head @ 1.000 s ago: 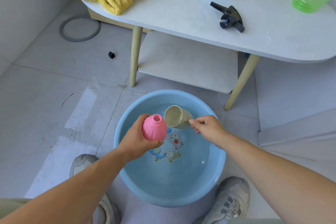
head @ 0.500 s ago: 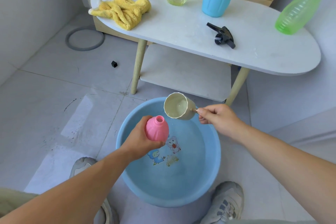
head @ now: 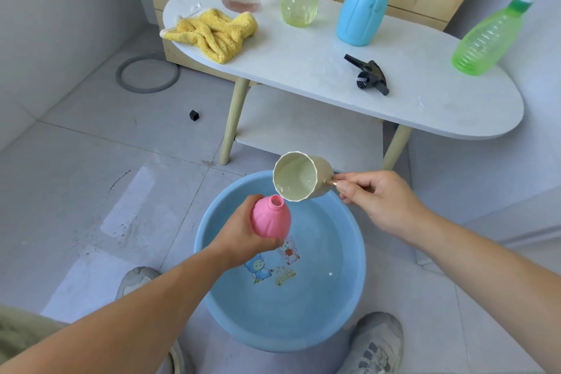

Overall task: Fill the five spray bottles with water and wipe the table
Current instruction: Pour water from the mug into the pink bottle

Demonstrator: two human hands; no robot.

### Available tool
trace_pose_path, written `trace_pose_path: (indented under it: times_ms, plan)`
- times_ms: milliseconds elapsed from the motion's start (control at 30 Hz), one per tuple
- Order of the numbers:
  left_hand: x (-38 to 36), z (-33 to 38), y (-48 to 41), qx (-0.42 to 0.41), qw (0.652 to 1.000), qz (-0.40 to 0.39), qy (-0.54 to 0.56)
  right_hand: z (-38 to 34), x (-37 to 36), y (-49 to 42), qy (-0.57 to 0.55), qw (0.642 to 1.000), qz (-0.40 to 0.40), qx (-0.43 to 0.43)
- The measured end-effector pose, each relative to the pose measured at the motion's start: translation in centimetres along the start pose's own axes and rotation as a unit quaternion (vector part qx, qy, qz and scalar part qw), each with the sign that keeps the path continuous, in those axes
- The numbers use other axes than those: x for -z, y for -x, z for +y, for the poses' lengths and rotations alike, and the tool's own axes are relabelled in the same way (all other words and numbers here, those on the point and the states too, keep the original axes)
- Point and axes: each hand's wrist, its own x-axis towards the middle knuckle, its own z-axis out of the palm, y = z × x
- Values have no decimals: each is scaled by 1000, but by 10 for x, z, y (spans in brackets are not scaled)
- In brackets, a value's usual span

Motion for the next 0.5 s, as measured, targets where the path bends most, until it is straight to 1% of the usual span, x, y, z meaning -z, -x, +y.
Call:
trace_pose_path:
  times_ms: [233,500]
  plan:
    - [0,2,-1,0,1000,4,3,-1,-3,-2,24,999,9,30]
    - [0,2,-4,1,1000,9,5,-3,-3,-1,14,999,10,49]
